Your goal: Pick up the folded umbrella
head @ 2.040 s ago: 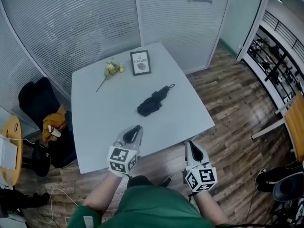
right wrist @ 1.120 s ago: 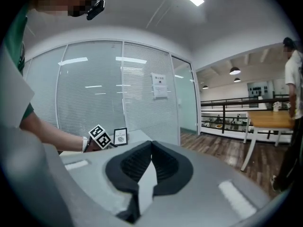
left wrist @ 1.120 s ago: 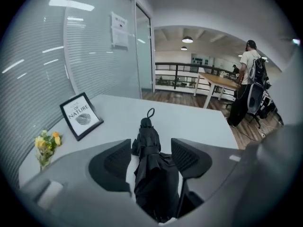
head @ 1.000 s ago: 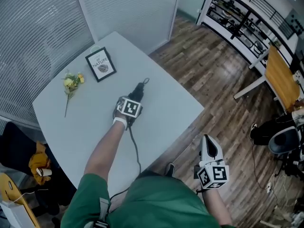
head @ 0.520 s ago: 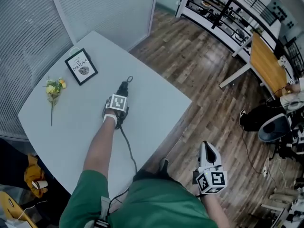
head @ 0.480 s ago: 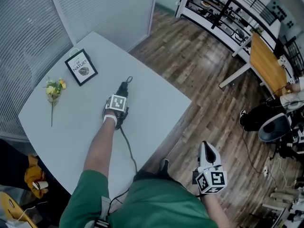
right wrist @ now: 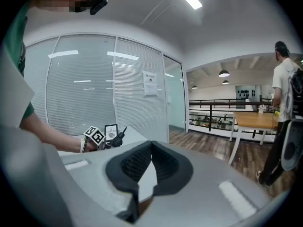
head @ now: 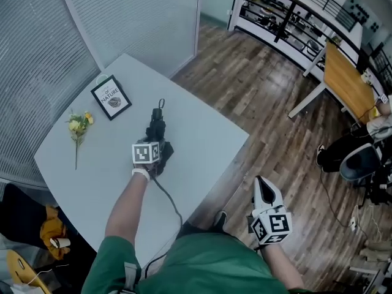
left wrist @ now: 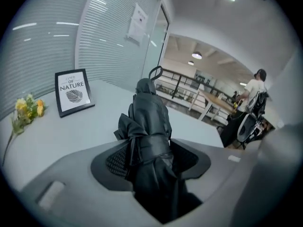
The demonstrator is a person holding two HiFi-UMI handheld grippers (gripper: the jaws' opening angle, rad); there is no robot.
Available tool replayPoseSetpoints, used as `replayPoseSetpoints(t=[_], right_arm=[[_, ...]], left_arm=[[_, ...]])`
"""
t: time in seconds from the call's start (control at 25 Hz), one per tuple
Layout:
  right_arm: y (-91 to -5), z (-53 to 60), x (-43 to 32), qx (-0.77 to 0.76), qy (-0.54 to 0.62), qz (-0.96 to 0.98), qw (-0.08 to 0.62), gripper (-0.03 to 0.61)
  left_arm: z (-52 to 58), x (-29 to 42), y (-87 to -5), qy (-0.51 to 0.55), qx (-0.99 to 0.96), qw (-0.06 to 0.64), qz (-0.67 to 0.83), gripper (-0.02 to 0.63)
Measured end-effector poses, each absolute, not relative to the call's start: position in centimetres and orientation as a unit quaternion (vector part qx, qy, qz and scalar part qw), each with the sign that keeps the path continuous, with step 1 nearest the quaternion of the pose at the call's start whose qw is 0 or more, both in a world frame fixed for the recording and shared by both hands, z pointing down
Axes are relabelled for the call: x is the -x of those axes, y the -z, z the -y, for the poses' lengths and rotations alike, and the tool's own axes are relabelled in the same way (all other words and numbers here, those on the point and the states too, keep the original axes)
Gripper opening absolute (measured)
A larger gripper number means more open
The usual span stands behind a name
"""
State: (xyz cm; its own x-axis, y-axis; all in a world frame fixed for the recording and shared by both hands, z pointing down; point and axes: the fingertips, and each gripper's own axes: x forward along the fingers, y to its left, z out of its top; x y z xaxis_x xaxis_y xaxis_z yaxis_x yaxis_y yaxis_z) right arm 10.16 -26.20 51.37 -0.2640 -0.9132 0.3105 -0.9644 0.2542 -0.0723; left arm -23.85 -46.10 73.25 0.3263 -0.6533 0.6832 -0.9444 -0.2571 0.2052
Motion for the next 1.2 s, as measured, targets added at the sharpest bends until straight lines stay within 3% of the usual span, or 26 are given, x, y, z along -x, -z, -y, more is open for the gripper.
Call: replayPoseSetpoints(t=[0.36, 0.92, 1.2], right_arm=[[-49.3, 29.3, -8.2, -0.56, -0.118, 0.818, 0.056, 0.003], [-42.7, 31.4, -10.7, -0.552, -0.069, 0.831, -0.015, 0.003], [-40.0, 31.7, -11.1, -0.547, -0.049, 0.834, -0.046, 0.003]], left_arm=[[40.5, 21.8, -59.2, -0.085, -0.815, 0.214, 0.532, 0.256], [34.1, 15.8, -38.2, 0.046, -0.849, 0.07, 0.522, 0.256], [33.1, 15.5, -32.2, 0.093, -0.832, 0.012, 0.547, 0.258]])
